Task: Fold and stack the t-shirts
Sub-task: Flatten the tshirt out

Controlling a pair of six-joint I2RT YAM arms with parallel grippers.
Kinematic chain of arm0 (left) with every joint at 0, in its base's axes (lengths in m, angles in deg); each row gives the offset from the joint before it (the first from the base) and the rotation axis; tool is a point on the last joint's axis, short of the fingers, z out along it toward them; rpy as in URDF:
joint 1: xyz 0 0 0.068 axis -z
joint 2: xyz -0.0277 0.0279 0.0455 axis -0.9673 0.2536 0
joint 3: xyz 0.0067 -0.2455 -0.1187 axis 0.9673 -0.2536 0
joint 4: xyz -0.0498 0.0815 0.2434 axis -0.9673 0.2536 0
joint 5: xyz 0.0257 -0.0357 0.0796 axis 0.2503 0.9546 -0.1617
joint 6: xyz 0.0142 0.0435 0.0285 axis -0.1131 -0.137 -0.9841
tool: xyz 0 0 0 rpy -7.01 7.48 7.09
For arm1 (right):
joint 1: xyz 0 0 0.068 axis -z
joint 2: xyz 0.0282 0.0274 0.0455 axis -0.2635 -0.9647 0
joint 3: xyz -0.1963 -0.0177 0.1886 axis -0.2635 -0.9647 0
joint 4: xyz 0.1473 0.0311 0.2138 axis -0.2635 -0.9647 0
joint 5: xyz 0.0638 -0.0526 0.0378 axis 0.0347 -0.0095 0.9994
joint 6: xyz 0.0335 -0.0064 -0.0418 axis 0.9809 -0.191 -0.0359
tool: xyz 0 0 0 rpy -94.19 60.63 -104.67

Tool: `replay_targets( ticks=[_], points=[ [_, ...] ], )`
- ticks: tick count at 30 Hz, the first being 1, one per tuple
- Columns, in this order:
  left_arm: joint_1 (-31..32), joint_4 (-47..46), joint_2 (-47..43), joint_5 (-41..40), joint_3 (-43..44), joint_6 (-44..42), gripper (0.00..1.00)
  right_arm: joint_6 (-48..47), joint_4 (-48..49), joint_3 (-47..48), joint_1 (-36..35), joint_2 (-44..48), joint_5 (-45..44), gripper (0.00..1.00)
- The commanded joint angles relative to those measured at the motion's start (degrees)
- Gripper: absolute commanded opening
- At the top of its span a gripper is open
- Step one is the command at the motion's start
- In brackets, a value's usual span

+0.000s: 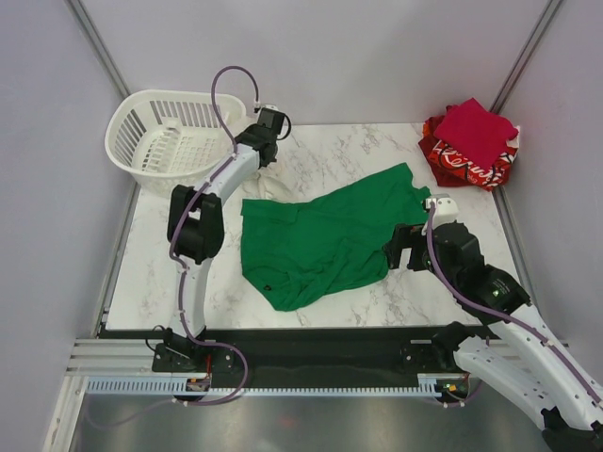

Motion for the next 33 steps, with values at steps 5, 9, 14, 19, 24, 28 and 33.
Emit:
replay_targets(
  ticks=[5, 9, 14, 19, 24, 28, 33],
  points=[
    [-5.95, -2.26, -9.08, 1.27, 15.11, -0.73, 0.02, 0.37, 0.49, 0.47, -0.23, -0.32, -0.60, 0.98],
    [-12.89, -2.61, -9.53, 1.18, 25.93, 1.02, 0.02, 0.19, 0.66, 0.39, -0.14, -1.28, -0.25, 0.98],
    [-20.54, -5.69, -9.35, -5.11, 29.72, 4.80, 0.02, 0.37, 0.58, 0.39, -0.14, -1.20, -0.69, 0.98],
    [-24.94, -7.36, -8.57, -2.34, 23.94, 5.96, 0.52, 0.45, 0.31, 0.65, -0.23, -1.73, -0.78, 0.98],
    [-24.94, -6.22, -11.27, 9.15, 13.22, 6.03, 1.00, 0.28, 0.31, 0.56, -0.23, -1.99, -0.52, 0.98],
    [-23.28, -5.96, -19.88, 16.73, 2.69, 10.60, 1.00, 0.01, 0.31, 0.74, -0.23, -2.69, 0.45, 0.98],
    [-12.06, -6.13, -31.66, 13.57, -9.87, 6.40, 1.00, -0.42, 0.40, 0.83, -0.23, -2.61, 1.68, 0.98]
  ],
)
